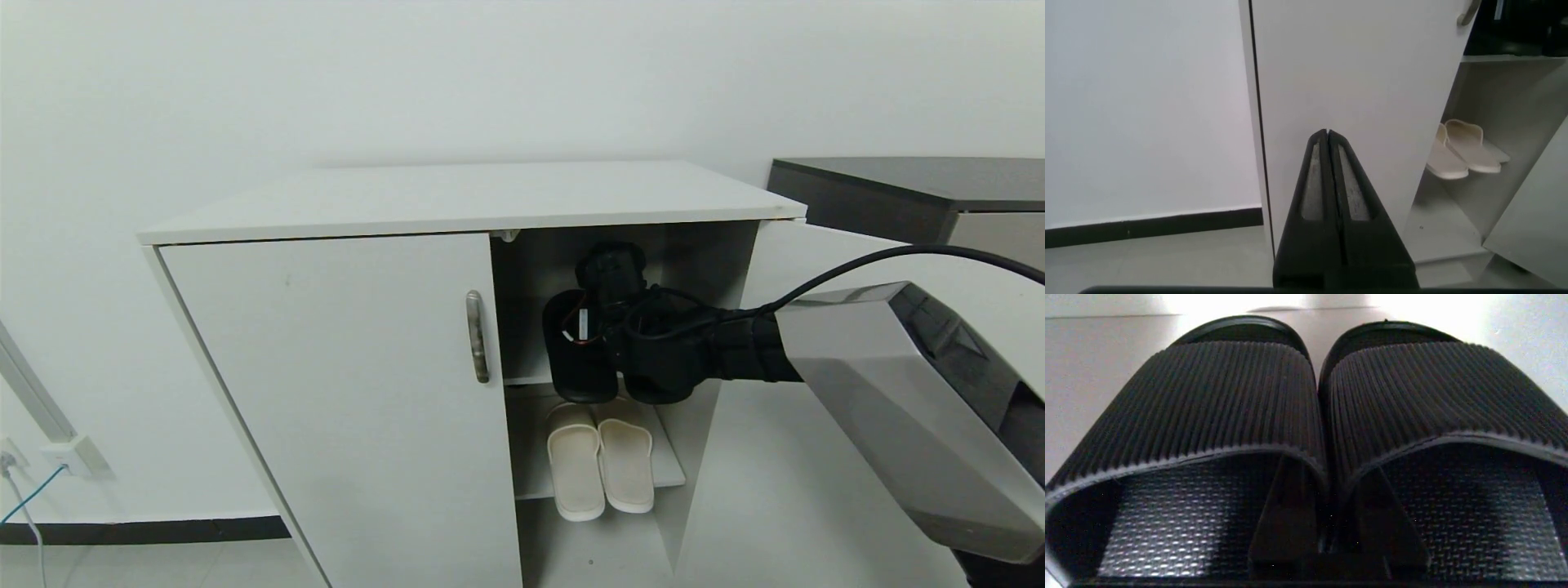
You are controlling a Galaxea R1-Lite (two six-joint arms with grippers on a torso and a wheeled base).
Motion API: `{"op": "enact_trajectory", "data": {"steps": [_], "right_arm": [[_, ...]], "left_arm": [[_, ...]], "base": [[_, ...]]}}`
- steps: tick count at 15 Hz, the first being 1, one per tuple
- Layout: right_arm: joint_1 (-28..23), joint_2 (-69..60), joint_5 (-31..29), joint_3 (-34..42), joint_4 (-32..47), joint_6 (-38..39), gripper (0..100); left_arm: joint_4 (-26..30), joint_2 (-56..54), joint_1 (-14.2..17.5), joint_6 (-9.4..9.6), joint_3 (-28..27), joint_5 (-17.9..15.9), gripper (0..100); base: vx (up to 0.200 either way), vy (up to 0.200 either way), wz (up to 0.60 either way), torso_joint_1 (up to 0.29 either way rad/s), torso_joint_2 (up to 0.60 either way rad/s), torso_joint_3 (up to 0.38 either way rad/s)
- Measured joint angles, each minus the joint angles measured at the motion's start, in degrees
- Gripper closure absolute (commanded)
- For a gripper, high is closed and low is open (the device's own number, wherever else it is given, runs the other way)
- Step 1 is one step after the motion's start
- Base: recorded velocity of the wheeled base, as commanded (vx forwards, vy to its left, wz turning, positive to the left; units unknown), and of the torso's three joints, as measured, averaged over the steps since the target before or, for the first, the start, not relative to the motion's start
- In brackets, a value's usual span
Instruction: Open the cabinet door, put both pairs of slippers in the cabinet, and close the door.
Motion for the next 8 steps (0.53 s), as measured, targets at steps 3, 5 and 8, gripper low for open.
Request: {"op": "enact_trajectory", "data": {"steps": [3, 5, 8], "right_arm": [[0.0, 0.1, 0.0, 0.0, 0.0, 0.0, 0], [0.0, 0.0, -0.4, 0.9, -0.1, 0.0, 0], [0.6, -1.6, -0.5, 4.3, -0.5, 0.2, 0]], "left_arm": [[0.0, 0.0, 0.0, -0.01, 0.0, 0.0, 100], [0.0, 0.0, 0.0, -0.04, 0.0, 0.0, 100], [0.0, 0.0, 0.0, -0.04, 0.0, 0.0, 100]], "base": [[0.0, 0.0, 0.0, 0.0, 0.0, 0.0], [0.0, 0.0, 0.0, 0.0, 0.0, 0.0], [0.0, 0.0, 0.0, 0.0, 0.0, 0.0]]}}
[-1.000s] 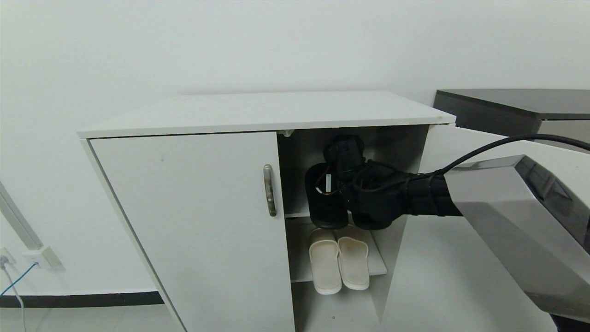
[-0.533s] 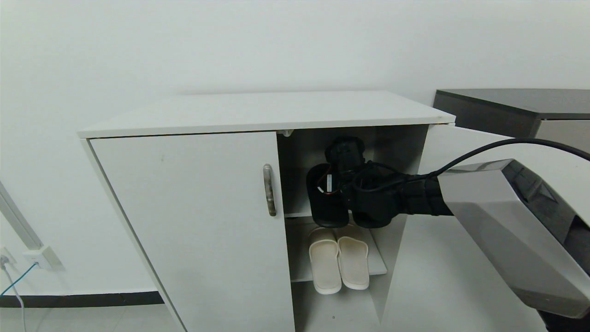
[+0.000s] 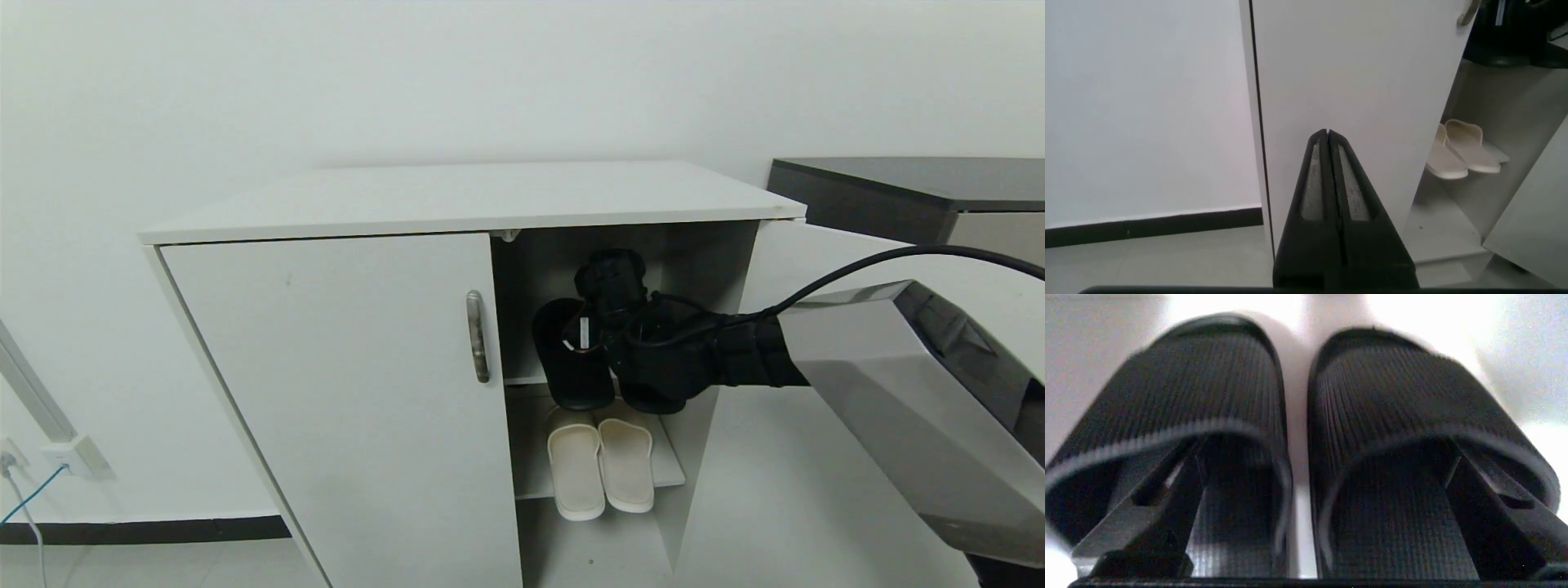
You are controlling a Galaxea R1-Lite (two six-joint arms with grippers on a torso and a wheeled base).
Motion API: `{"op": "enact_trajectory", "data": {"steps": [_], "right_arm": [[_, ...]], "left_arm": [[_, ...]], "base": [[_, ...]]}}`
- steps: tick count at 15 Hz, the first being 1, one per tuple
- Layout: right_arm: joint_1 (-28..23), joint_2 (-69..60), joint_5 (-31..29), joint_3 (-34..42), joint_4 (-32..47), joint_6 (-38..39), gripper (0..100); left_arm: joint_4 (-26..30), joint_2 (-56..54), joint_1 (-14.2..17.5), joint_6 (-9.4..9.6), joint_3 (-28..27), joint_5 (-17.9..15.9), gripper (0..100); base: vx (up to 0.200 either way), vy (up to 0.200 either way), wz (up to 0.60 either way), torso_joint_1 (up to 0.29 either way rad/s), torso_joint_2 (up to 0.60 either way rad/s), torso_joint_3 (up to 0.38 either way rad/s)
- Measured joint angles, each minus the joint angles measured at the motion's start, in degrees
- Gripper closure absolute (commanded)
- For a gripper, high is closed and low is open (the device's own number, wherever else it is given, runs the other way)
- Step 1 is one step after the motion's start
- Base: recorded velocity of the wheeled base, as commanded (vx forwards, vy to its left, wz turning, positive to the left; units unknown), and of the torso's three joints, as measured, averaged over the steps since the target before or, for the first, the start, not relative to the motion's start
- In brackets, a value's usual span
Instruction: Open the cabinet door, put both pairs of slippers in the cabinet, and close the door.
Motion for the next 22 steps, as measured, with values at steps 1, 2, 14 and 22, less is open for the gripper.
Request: {"op": "enact_trajectory", "data": {"steps": [1, 2, 14, 22], "right_arm": [[0.4, -1.0, -0.2, 1.8, -0.1, 0.1, 0], [0.8, -1.9, -0.6, 3.5, -0.2, 0.2, 0], [8.3, -21.1, -0.9, 38.8, -27.4, -1.3, 0], [11.6, -26.6, 2.3, 58.4, -43.5, -8.2, 0]], "left_arm": [[0.0, 0.0, 0.0, 0.0, 0.0, 0.0, 100], [0.0, 0.0, 0.0, 0.0, 0.0, 0.0, 100], [0.0, 0.0, 0.0, 0.0, 0.0, 0.0, 100], [0.0, 0.0, 0.0, -0.07, 0.0, 0.0, 100]], "base": [[0.0, 0.0, 0.0, 0.0, 0.0, 0.0], [0.0, 0.0, 0.0, 0.0, 0.0, 0.0], [0.0, 0.0, 0.0, 0.0, 0.0, 0.0], [0.0, 0.0, 0.0, 0.0, 0.0, 0.0]]}}
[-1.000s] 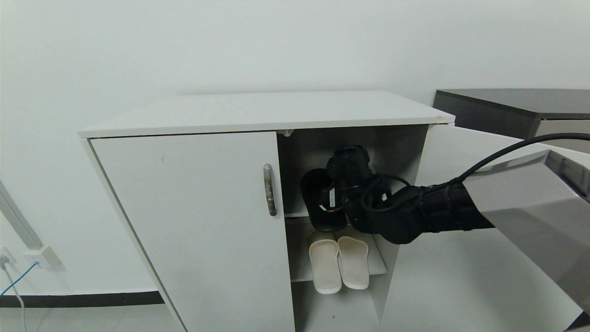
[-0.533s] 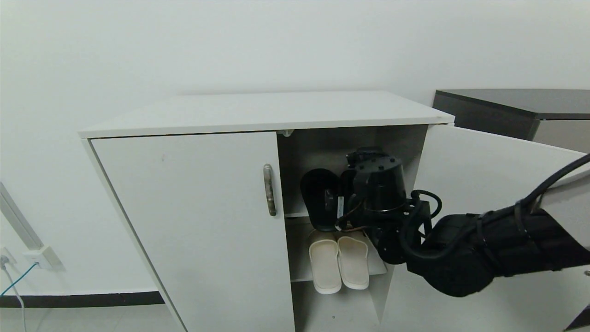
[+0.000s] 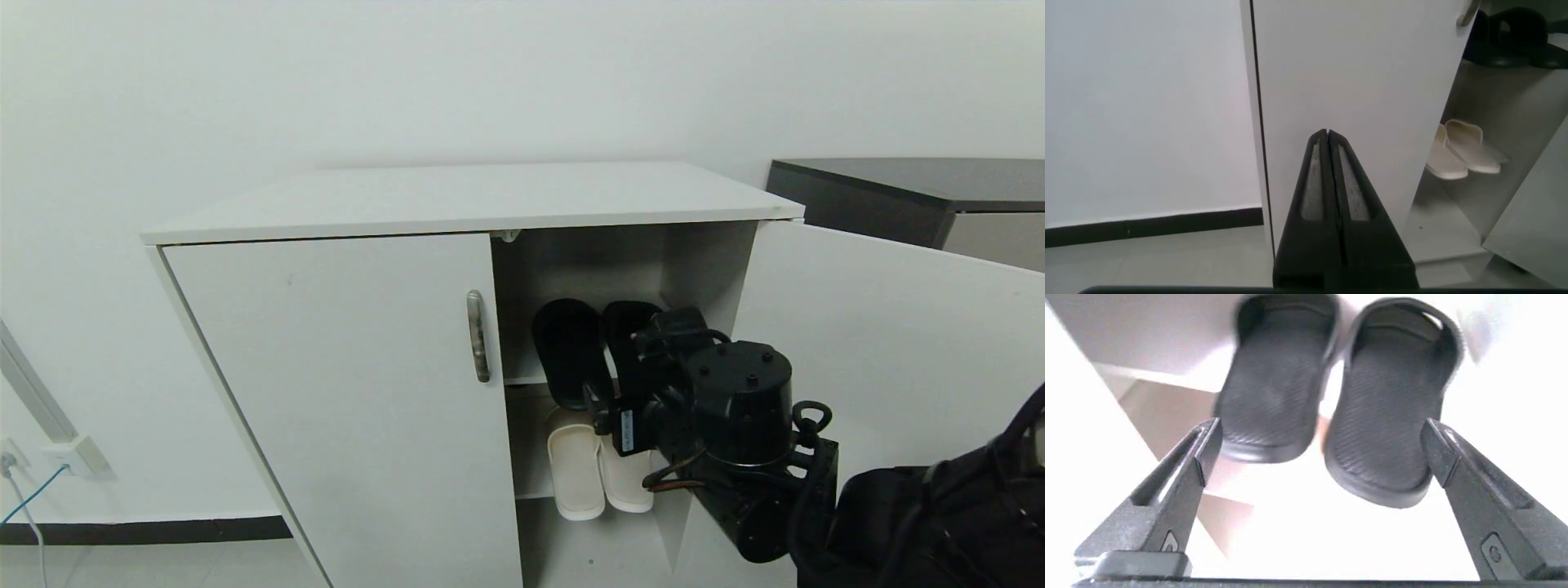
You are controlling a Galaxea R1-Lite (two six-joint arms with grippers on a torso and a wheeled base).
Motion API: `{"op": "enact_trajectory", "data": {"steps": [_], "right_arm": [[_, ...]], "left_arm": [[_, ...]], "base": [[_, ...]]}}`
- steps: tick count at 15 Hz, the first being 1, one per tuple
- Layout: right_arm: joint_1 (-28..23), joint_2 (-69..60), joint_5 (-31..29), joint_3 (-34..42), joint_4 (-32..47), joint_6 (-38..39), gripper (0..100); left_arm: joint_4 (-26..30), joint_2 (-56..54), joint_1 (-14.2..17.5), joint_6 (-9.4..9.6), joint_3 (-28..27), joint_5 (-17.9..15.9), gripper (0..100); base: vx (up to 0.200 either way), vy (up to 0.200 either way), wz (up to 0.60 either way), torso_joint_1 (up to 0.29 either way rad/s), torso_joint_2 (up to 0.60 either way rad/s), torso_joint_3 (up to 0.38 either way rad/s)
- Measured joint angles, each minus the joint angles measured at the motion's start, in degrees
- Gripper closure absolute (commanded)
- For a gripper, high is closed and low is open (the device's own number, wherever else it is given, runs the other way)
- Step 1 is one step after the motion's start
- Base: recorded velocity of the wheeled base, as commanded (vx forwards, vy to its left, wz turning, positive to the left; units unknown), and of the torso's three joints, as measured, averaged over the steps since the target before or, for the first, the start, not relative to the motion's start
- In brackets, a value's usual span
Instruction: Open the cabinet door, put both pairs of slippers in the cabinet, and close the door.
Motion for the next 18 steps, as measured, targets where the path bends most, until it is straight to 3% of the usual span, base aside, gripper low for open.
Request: {"op": "enact_trajectory", "data": {"steps": [1, 9, 16, 18], "right_arm": [[0.4, 0.4, 0.0, 0.2, 0.0, 0.9, 100], [1.1, 0.8, 1.1, 3.4, -0.9, 2.3, 100], [-0.2, 0.1, 1.6, 7.5, -2.8, -1.3, 100], [-0.2, 0.0, 1.6, 7.6, -2.8, -1.3, 100]], "left_arm": [[0.0, 0.0, 0.0, 0.0, 0.0, 0.0, 100], [0.0, 0.0, 0.0, -0.02, 0.0, 0.0, 100], [0.0, 0.0, 0.0, -0.02, 0.0, 0.0, 100], [0.0, 0.0, 0.0, -0.02, 0.0, 0.0, 100]], "base": [[0.0, 0.0, 0.0, 0.0, 0.0, 0.0], [0.0, 0.0, 0.0, 0.0, 0.0, 0.0], [0.0, 0.0, 0.0, 0.0, 0.0, 0.0], [-0.2, 0.0, 0.0, -0.002, 0.0, 0.005]]}}
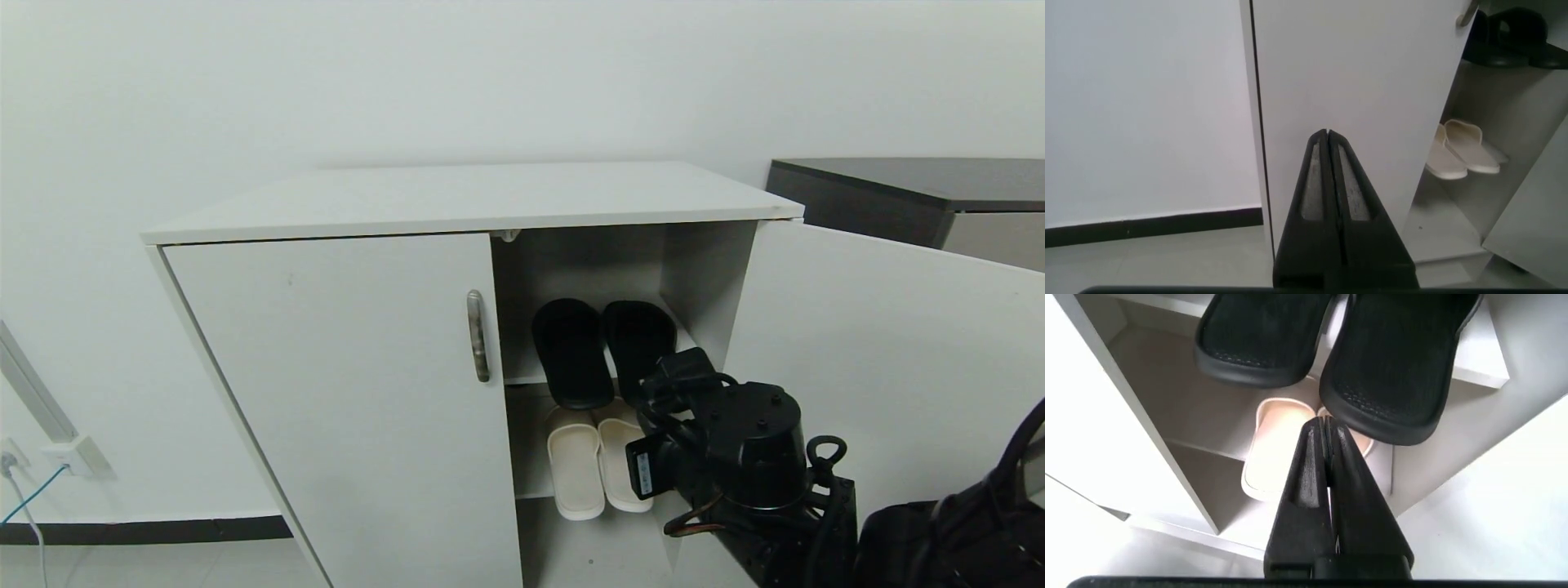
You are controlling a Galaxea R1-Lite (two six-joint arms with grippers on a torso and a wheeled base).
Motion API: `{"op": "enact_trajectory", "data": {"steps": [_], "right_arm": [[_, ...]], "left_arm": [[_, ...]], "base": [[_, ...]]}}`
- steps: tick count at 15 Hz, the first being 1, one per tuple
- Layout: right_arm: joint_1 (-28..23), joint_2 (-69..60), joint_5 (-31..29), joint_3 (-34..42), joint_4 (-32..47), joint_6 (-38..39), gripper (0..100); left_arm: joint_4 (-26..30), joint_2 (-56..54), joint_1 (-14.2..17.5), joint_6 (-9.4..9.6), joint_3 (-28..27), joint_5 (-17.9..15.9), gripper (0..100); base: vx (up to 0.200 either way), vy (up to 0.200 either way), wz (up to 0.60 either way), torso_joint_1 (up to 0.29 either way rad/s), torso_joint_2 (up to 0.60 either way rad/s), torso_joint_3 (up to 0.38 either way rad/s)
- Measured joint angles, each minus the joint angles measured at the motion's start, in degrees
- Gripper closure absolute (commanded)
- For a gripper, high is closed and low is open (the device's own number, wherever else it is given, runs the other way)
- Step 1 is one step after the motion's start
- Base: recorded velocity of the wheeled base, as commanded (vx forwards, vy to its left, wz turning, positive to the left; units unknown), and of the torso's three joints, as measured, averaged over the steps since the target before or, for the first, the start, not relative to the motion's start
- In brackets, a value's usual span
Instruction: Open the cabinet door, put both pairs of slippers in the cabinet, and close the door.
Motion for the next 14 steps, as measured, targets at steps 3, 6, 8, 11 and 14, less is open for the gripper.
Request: {"op": "enact_trajectory", "data": {"steps": [3, 6, 8, 11, 14], "right_arm": [[0.0, 0.0, 0.0, 0.0, 0.0, 0.0, 100], [0.1, 0.0, 0.0, 0.2, 0.0, 0.0, 100], [0.0, 0.1, 0.0, 0.2, 0.0, -0.1, 100], [0.1, 0.1, 0.0, 0.2, 0.0, 0.0, 100], [0.1, 0.1, 0.0, 0.4, -0.1, 0.0, 100]], "left_arm": [[0.0, 0.0, 0.0, 0.0, 0.0, 0.0, 100], [0.0, 0.0, 0.0, 0.02, 0.0, 0.0, 100], [0.0, 0.0, 0.0, 0.02, 0.0, 0.0, 100], [0.0, 0.0, 0.0, 0.0, 0.0, 0.0, 100], [0.0, 0.0, 0.0, -0.09, 0.0, 0.0, 100]], "base": [[-0.2, 0.0, 0.0, -0.001, 0.0, 0.001], [-0.2, 0.0, 0.0, 0.004, 0.0, 0.006], [-0.2, 0.0, 0.0, -0.002, 0.0, 0.002], [-0.2, 0.0, 0.0, 0.002, 0.0, 0.001], [-0.067, 0.0, 0.0, -0.001, 0.0, 0.001]]}}
